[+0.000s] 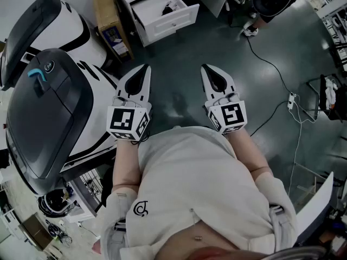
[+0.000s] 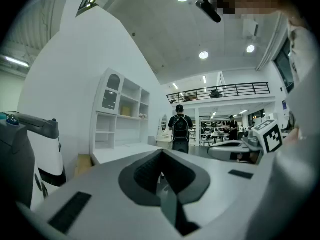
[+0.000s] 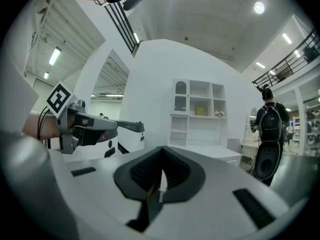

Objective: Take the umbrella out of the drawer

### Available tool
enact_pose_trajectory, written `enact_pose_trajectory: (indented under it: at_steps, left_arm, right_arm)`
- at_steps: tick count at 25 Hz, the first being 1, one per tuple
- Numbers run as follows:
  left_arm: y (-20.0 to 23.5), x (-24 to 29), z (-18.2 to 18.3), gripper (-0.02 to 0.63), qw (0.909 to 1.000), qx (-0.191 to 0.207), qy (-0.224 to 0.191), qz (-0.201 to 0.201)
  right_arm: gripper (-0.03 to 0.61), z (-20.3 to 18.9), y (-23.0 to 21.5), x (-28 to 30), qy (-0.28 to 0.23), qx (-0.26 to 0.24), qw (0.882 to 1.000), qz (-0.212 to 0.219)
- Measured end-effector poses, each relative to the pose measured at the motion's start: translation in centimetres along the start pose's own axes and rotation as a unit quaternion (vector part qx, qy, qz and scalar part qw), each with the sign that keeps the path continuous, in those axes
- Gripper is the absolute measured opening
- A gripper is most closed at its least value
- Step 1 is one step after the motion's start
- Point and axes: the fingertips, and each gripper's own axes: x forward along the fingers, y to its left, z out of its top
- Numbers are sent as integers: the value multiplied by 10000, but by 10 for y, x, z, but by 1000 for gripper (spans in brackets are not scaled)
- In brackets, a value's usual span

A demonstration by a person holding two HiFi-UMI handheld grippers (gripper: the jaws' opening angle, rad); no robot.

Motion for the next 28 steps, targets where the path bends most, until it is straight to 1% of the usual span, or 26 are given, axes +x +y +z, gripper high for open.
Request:
enact_pose_trajectory:
  at_steps: [4,12,18,21,24,28]
  left_arm:
    - [-1,2,2,11,10000,18,-11,-25]
    - [5,6,-6,11,9999,-129,51,9]
    - [7,18,-15,11,9997,-187,180,26]
    - [10,34,-22,11,9994,-203,248,97]
    - [18,57,-23,11,9992,-204,244,232]
    - [27,108,-22,11,9986,-178,265,418]
  right_arm:
    - [5,-2,0,2,22,35,10000,7]
    - [5,-8,-2,8,101,146,9998,-18]
    - [6,-5,-13,21,81,41,10000,13]
    - [6,-17,-27,34,139,204,9997,42]
    - [6,-23,-44,56,131,227,9994,212]
    - [6,-28,-87,95,88,299,9988,389]
